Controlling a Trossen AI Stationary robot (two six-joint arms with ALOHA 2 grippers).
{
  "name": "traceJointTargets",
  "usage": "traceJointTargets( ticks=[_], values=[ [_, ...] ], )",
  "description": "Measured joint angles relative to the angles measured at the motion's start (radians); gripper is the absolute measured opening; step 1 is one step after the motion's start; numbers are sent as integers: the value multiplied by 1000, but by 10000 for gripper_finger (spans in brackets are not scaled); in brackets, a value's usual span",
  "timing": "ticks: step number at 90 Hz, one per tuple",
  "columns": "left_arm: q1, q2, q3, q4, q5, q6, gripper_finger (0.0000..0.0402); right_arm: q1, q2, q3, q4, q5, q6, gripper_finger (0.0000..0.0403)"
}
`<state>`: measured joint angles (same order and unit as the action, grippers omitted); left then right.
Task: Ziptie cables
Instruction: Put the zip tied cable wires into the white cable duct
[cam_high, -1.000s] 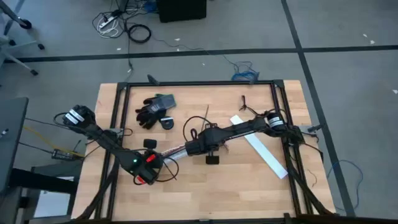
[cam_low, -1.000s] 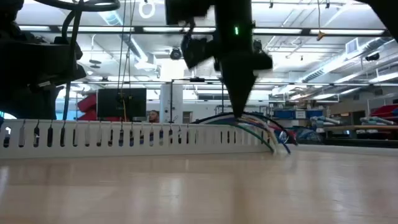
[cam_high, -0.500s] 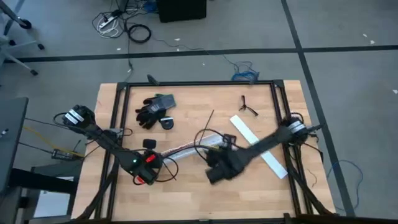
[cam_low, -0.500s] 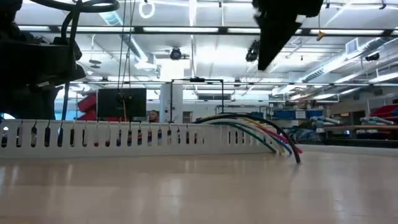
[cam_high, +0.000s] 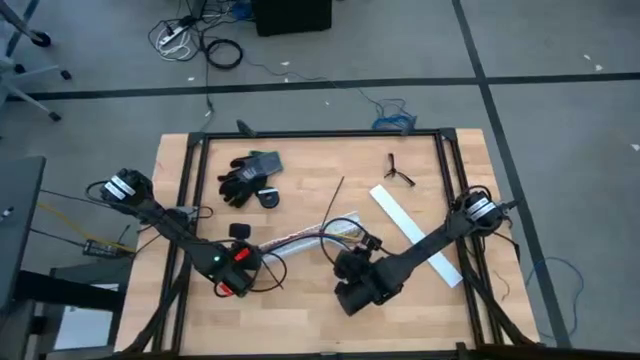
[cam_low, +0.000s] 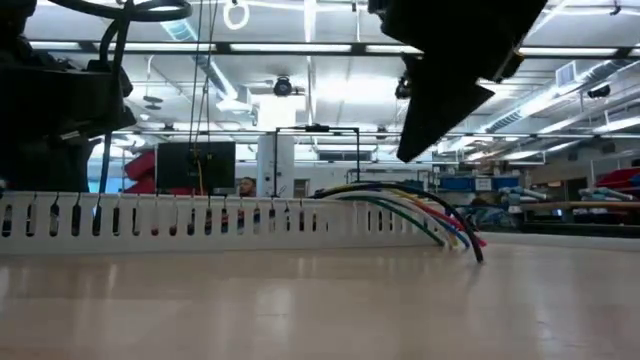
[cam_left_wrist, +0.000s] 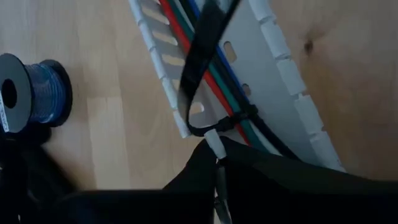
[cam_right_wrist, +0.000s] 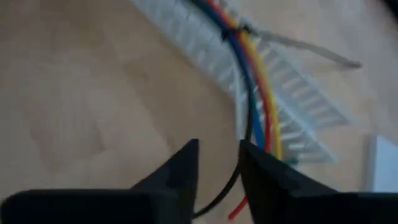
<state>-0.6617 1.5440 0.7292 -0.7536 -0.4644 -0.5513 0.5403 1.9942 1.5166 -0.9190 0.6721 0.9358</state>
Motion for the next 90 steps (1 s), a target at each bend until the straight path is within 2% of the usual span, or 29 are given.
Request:
traceJointTargets(
  ticks=[19, 28, 35, 57, 68, 81, 90],
  values=[
    [0, 0, 0, 1, 0, -1, 1, -20, 0, 0, -26, -14, 71, 289],
    [0, 0, 0, 1, 0, 2, 1, -28, 0, 0, -51, -27, 84, 327],
    [0, 0, 0, 2, 0, 5, 1, -37, -1, -18, -62, -34, 97, 342],
    [0, 0, 0, 2, -3, 17, 1, -84, -1, -155, -11, -47, 145, 340],
    [0, 0, 0, 2, -3, 21, 1, -109, -1, -215, 90, -53, 144, 326],
    [0, 0, 0, 2, -3, 22, 1, -137, -3, -268, 172, -56, 133, 290],
    [0, 0, 0, 2, -3, 22, 1, -156, -4, -284, 181, -58, 138, 241]
  ],
)
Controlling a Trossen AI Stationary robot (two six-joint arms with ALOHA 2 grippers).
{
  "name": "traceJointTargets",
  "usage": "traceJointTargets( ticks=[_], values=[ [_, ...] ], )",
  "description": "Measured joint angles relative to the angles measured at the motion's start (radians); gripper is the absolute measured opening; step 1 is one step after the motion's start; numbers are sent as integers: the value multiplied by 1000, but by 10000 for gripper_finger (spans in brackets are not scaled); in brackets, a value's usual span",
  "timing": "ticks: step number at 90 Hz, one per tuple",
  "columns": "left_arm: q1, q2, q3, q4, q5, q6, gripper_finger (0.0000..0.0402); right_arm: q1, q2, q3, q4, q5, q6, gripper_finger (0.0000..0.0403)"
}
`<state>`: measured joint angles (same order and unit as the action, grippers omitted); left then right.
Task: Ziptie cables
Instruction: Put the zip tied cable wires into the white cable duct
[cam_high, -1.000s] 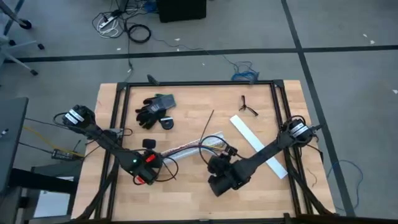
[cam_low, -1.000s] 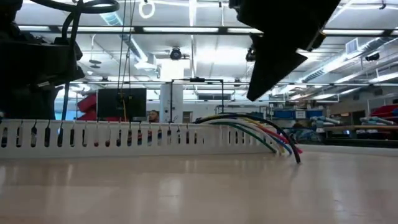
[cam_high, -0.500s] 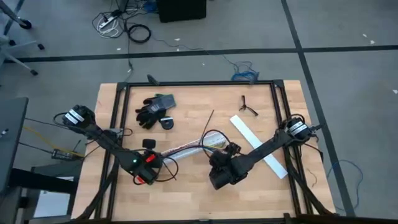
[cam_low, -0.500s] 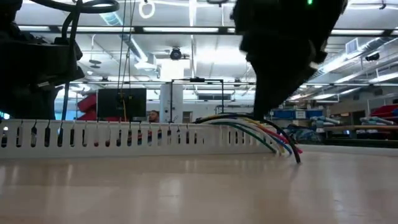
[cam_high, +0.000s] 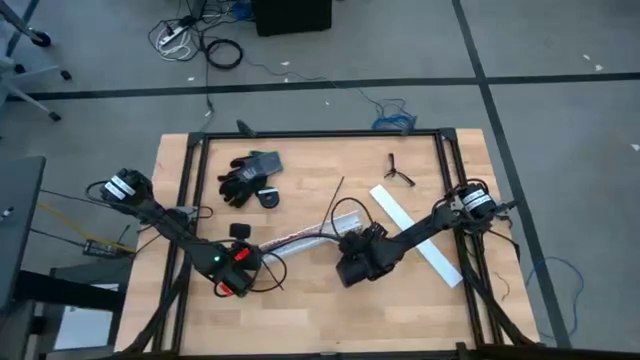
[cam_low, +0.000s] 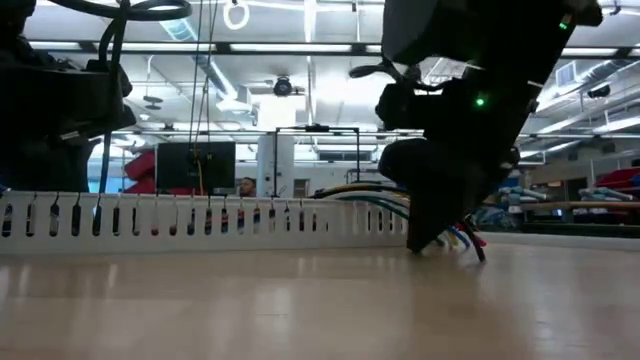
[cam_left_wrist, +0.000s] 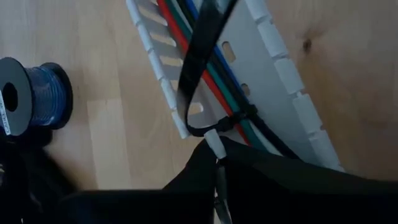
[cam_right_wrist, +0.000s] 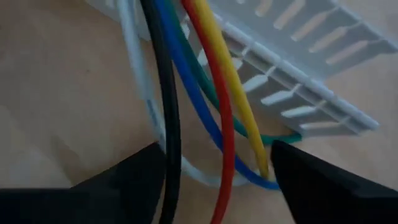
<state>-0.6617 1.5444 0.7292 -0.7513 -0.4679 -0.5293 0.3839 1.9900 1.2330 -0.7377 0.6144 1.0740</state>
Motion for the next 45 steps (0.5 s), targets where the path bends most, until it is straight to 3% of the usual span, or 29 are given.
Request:
traceJointTargets(
  ticks=[22, 45],
  values=[
    [-3, 0, 0, -1, -1, 2, 1, -26, 1, -3, 7, -34, -131, 24],
    [-40, 1, -1, -2, -17, 24, 1, -27, 5, 176, -268, -122, -284, 6]
  ],
)
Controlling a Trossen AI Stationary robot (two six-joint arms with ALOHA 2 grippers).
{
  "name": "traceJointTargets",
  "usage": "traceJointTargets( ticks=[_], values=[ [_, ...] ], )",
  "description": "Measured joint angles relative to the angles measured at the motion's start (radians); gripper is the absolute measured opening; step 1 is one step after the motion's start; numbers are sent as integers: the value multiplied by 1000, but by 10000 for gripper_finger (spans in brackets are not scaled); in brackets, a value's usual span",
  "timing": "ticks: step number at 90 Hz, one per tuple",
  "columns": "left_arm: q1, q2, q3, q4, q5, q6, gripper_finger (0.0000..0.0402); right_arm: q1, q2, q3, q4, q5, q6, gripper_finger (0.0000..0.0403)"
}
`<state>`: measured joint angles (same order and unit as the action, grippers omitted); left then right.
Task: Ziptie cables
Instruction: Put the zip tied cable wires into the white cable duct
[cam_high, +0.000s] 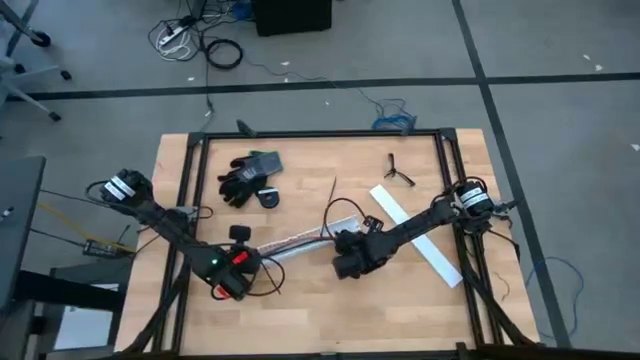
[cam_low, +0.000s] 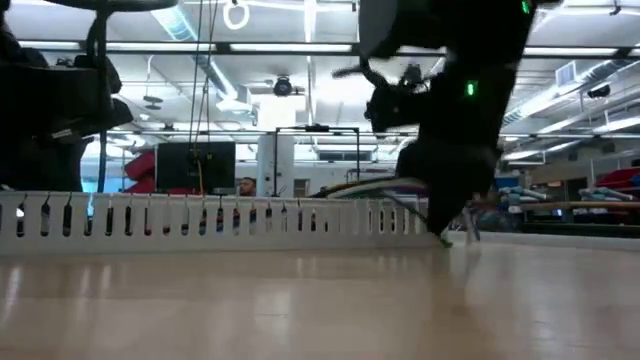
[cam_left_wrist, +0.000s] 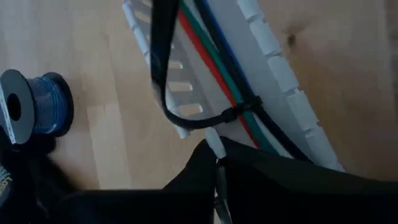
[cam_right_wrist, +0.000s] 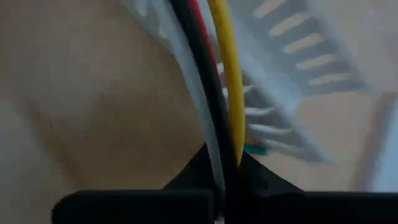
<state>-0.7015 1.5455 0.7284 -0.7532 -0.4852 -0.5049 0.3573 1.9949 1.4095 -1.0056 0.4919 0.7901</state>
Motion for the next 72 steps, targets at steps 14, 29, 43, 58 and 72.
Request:
traceJointTargets(
  ticks=[14, 29, 43, 58, 72],
  values=[
    [-19, 0, 0, 2, -24, 18, 1, -5, 0, 118, -148, 0, -117, 4],
    [-46, 1, 7, -5, -56, 39, 0, -48, 0, 128, -143, -38, -244, 2],
    [-83, 2, 19, -5, -60, 56, 0, -73, 0, 120, -141, -52, -312, 2],
    [-107, 2, 17, -13, -77, 61, 0, -82, 0, 128, -148, -56, -379, 1],
    [-106, 2, 17, -25, -93, 60, 0, -83, 0, 163, -176, -70, -396, 1]
  ],
)
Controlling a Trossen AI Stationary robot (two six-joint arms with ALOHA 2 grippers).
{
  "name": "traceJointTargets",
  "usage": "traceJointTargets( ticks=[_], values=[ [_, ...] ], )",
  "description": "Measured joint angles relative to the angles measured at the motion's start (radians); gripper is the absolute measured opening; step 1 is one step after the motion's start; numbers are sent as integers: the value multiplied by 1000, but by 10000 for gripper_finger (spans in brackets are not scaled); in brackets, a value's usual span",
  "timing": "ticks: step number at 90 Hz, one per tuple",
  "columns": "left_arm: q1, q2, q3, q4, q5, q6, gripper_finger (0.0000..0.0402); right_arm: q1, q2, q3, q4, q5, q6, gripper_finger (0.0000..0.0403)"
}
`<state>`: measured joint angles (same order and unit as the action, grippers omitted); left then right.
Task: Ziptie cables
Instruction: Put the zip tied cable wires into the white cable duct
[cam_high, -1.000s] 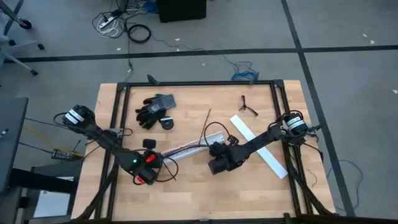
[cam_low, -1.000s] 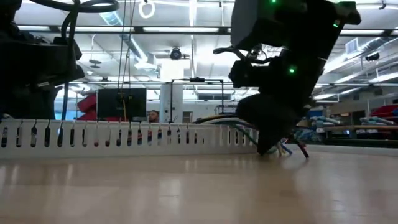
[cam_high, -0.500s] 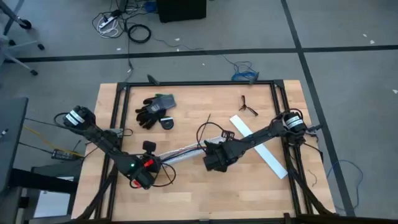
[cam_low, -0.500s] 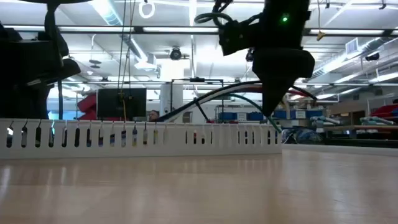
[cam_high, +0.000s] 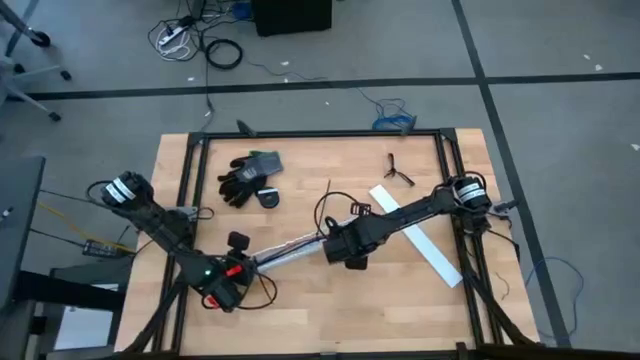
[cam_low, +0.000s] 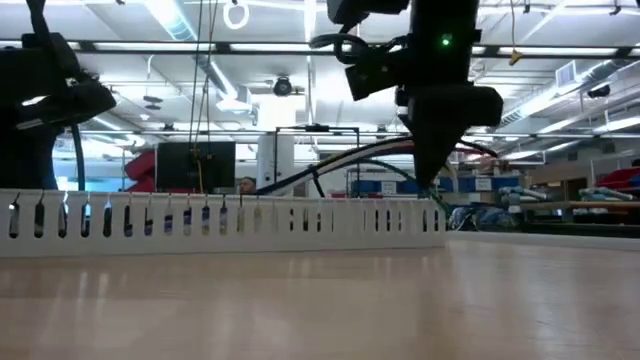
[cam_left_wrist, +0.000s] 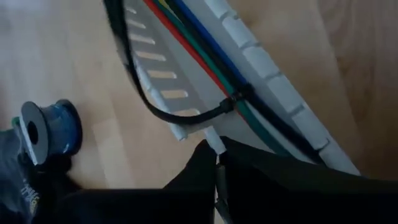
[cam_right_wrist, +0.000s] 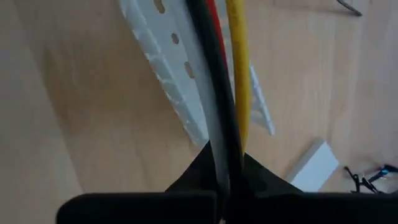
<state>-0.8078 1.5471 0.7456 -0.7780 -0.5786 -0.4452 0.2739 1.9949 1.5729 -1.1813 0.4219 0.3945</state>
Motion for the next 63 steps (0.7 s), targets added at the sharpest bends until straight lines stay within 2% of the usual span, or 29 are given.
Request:
traceJointTargets(
  ticks=[23, 34, 50, 63],
  values=[
    [0, -2, 0, 0, -12, 0, 0, -21, 0, 23, -61, 15, -30, 0],
    [0, -2, 0, -5, -11, -15, 0, -35, 0, 21, -35, -43, -9, 0],
    [1, -3, 2, -2, -10, -28, 0, -22, 0, 28, -91, -91, 46, 0],
    [2, -3, 2, -1, 2, -30, 0, -1, 0, 52, -115, -54, 57, 0]
  ],
)
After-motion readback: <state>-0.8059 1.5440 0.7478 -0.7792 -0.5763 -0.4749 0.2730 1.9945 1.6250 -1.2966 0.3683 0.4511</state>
